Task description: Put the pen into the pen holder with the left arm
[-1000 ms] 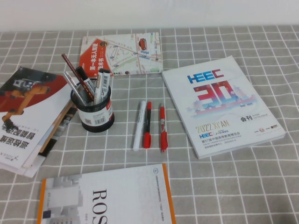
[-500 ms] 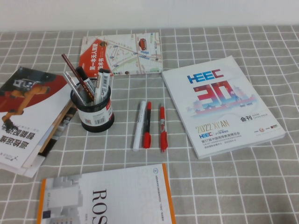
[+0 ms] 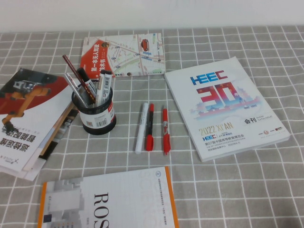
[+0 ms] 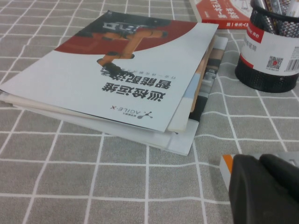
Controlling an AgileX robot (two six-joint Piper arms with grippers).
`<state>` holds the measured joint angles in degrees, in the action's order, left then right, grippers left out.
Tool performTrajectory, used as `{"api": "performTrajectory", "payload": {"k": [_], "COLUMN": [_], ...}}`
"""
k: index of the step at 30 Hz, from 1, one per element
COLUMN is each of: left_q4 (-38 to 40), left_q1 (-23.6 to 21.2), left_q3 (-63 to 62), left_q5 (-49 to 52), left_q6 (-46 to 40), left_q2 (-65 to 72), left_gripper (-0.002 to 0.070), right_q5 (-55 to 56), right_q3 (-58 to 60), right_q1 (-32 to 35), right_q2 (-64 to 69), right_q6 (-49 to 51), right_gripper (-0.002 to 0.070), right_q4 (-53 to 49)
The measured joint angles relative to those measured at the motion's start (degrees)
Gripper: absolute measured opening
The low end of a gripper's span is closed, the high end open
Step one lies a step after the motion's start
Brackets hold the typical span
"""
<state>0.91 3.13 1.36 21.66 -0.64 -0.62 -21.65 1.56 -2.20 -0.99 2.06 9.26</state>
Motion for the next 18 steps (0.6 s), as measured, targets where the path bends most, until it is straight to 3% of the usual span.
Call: {"api": "performTrajectory", "payload": {"k": [18], "left_q4": [0.0], "left_q1": [0.0], "left_q3": [0.0], "left_q5": [0.0], "left_q6": [-0.4], "left_q2": [0.0], "left_gripper": [0.0000], "right_q5": [0.0], "right_q3": [0.0], "right_q1": [0.0], "right_q2": [0.0], "right_q6": [0.0], "right_gripper": [-0.0015], "right_q4": [0.0]}}
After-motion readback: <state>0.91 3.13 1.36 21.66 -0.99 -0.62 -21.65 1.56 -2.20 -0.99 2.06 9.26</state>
